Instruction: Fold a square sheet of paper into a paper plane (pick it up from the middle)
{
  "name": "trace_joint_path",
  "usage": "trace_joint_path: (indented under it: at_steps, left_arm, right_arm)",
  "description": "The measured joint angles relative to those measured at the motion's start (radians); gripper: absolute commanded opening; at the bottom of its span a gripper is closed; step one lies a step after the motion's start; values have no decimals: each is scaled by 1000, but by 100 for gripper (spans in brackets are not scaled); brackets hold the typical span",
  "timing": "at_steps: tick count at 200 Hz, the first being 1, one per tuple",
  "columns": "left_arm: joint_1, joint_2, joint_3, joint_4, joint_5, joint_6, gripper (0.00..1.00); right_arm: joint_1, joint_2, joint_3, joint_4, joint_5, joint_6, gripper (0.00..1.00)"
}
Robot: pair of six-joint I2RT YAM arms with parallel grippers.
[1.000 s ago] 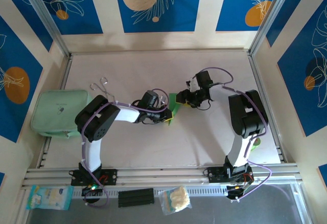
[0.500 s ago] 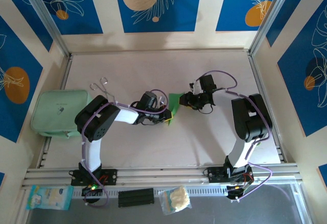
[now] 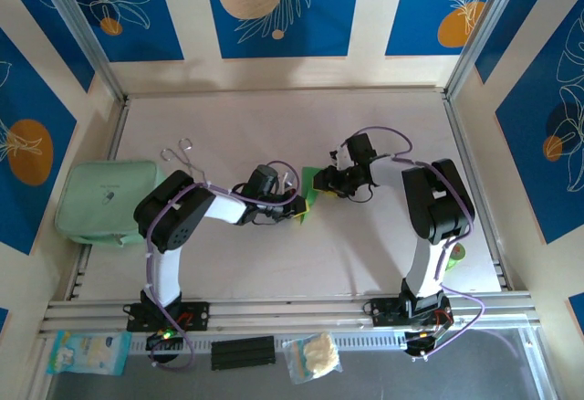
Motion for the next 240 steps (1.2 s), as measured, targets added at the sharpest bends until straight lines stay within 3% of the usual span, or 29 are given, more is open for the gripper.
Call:
trace_joint_path:
  at_steps: [43, 125, 240]
  left_arm:
    - [1, 0, -8, 19, 2, 0, 11]
    - [1, -15, -8, 9, 6, 9, 21]
    - [-32, -154, 29, -270, -160, 151, 32]
  right_arm:
    - [19, 21, 51, -74, 49, 0, 48]
    - [105, 84, 227, -314, 265, 10, 49]
    - [135, 152, 358, -465, 330, 87, 53]
